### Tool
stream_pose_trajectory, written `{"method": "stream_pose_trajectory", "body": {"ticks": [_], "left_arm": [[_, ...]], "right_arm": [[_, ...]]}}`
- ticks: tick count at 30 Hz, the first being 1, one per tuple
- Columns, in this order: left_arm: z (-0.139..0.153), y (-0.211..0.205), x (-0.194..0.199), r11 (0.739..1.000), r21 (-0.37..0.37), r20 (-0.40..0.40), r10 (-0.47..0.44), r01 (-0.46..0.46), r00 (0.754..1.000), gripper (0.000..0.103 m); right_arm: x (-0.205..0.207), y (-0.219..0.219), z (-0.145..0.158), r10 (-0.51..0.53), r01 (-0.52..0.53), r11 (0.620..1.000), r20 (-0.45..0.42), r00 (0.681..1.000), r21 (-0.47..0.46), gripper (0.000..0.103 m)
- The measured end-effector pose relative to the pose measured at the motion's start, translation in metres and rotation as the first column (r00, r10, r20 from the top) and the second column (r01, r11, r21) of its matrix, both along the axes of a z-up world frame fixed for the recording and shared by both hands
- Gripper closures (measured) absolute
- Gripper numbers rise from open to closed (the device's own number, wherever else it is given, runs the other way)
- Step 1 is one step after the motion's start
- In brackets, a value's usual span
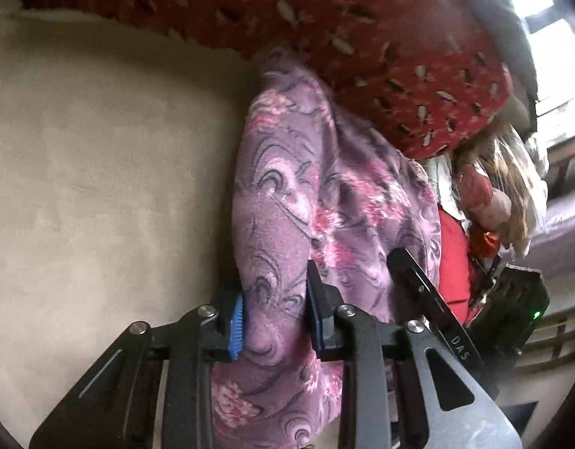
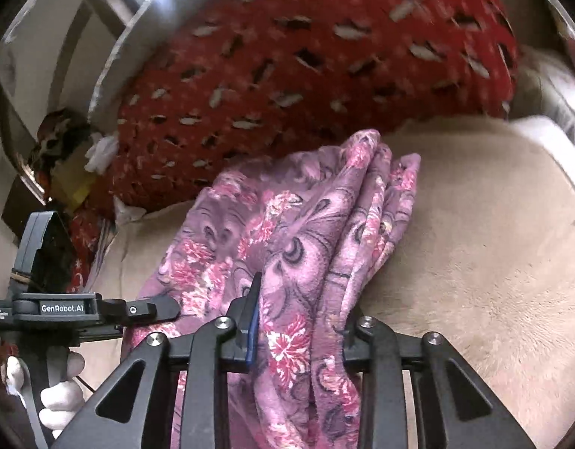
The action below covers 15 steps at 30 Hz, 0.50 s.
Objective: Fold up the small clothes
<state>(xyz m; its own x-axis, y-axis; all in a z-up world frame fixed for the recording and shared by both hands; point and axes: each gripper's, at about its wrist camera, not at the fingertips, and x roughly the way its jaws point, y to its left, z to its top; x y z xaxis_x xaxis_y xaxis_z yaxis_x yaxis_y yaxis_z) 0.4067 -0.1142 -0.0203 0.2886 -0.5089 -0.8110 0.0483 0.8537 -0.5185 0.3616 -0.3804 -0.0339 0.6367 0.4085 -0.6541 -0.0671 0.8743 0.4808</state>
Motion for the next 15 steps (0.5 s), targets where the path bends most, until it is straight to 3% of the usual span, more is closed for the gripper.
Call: {"method": "stream_pose_trajectory", "body": {"ticks": [3,9,12,15], "left_arm": [[0.019,0.023,-0.019,1.0,0.025,0.052,0.005,-0.006,0.999,0.079],[0.034,0.075,-0.062,0.997,0.031,0.08,0.065,-0.068,0.995,0.078],[0.025,0.097,-0.085,0.994,0.021,0.066,0.102,-0.104,0.993,0.078],[-0.004,0.116,-0.099,0.99,0.021,-0.013,0.142,-0.141,0.99,0.077]], "right_arm": [[-0.01,0.019,0.015,0.041,-0.041,0.999,0.017,0.999,0.005,0.074],[-0.036,0.067,0.024,0.117,-0.119,0.989,0.026,0.993,0.085,0.074],[-0.051,0.088,0.02,0.151,-0.153,0.98,0.026,0.988,0.127,0.074],[-0.065,0.106,0.002,0.176,-0.173,0.975,-0.011,0.984,0.137,0.073]]}}
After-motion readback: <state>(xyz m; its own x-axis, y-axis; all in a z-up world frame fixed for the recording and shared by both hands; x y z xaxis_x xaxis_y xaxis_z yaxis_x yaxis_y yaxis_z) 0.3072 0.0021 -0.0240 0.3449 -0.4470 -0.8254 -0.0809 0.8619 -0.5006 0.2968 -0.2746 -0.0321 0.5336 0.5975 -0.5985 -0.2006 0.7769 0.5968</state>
